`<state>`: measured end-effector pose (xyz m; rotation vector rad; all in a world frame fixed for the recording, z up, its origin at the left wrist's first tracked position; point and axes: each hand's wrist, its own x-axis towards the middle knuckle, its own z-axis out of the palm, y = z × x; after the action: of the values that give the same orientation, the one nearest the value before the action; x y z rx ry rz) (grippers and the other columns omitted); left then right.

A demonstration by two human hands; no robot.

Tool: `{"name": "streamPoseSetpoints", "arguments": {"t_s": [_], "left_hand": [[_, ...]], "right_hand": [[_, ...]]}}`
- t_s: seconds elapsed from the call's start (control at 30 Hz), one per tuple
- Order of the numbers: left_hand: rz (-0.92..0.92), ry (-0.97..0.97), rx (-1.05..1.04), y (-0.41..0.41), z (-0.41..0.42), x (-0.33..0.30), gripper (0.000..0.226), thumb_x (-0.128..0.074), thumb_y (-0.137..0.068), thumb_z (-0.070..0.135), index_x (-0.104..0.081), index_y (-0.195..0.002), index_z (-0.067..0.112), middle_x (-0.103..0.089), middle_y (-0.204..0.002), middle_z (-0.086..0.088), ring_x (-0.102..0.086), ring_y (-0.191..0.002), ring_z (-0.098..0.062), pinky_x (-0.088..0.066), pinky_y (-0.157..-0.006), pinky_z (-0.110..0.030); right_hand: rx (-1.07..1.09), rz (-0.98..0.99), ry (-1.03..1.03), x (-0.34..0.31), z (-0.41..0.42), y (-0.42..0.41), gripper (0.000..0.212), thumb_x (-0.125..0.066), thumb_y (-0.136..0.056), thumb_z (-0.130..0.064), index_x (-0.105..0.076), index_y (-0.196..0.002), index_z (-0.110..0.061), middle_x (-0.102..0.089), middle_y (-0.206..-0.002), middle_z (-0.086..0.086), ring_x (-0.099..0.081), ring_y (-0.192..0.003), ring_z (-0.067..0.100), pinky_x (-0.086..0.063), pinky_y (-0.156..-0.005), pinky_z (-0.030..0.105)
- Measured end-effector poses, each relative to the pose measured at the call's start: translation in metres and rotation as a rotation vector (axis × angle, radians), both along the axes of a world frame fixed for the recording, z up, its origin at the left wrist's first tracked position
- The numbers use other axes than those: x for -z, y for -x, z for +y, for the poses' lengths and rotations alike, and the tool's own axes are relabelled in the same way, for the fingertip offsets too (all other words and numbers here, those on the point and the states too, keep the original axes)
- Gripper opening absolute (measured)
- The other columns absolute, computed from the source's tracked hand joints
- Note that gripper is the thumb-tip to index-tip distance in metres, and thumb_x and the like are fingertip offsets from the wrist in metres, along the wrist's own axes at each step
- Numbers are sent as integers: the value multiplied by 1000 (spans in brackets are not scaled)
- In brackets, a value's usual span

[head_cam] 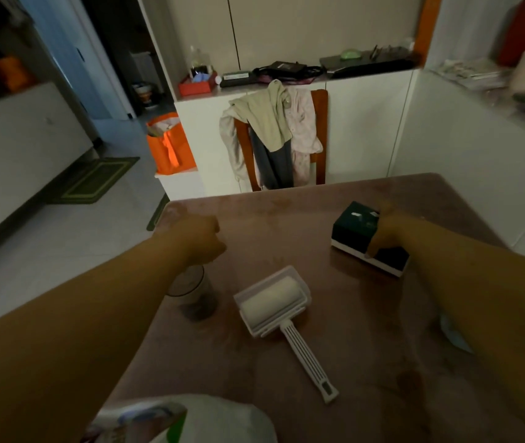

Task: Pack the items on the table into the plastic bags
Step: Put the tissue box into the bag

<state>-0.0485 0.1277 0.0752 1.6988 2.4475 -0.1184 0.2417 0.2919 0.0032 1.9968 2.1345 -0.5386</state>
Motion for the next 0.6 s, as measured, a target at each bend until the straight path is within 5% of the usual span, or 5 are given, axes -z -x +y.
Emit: {"name": "streamPoseSetpoints", "arguments": {"t_s": [0.27,0.43,0.6], "left_hand": [[-19,-68,-4,-9,-18,-29,48,-61,-88,37,-52,-130,15,-52,-135,-8,-52,-120,-26,-44,-99,-37],[-147,-228,-43,-33,-57,-82,50,-56,-92,35,-45,-135,11,-51,-135,-13,-52,-119,-28,-43,-94,-34],[-236,-428,-98,-47,-128,-135,34,-50,-96,29,-56,-122,7,-59,-123,-11,-53,-96,-22,-37,-77,-29]], "right_hand": [[123,556,95,-13,-52,16,95,-88,-58,-22,-33,-135,-14,-54,-123,14,-57,-102,30,-52,-84,42],[50,1024,109,-77,-111,30,103,-88,-46,-39,-45,-133,-9,-61,-118,8,-64,-100,26,-55,-83,37],[-13,1566,334,-155,-215,43,59,-72,-75,-26,-55,-128,-9,-73,-97,6,-73,-77,17,-56,-61,26]]}}
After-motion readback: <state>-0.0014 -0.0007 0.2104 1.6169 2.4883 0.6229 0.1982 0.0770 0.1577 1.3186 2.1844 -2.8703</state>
